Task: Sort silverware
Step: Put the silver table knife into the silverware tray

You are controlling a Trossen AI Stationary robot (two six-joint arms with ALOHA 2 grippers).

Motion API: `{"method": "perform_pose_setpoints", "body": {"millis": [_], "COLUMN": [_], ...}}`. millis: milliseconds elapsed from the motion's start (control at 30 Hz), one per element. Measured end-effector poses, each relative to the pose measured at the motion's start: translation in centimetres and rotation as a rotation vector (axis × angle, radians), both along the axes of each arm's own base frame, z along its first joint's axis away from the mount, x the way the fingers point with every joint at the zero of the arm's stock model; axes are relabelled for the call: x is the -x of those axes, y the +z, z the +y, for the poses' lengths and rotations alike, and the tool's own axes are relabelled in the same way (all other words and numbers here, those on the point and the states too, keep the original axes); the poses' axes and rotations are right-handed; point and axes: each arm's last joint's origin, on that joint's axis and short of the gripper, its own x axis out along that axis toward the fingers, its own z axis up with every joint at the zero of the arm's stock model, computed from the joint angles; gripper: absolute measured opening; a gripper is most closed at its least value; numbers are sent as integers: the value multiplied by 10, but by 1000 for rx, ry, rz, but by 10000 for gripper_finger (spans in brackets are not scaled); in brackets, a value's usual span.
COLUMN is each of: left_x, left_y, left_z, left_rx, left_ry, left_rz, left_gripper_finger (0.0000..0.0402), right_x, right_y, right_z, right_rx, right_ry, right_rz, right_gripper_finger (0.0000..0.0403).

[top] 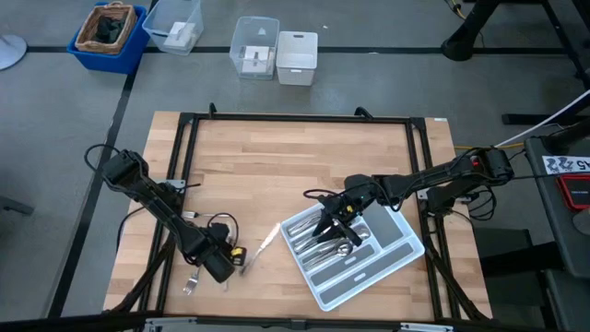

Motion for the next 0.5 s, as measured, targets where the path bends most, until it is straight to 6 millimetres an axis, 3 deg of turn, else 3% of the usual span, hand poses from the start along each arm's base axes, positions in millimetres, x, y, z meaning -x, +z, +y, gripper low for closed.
{"method": "perform_pose_setpoints", "body": {"millis": [167,500], "left_x": [-3,-5], "left_y": [2,3], "left_z": [-1,-5], "left_rx": [-2,76], "left_ry": [-13,16], "left_rz": [-41,-39], "left_gripper_finger": [0,26], "right_x": [0,0], "right_y": [0,0], "right_z": [0,0], "right_rx": [0,0], "right_ry": [0,-1], "right_rz": [0,0], "right_gripper_finger": [124,124]}}
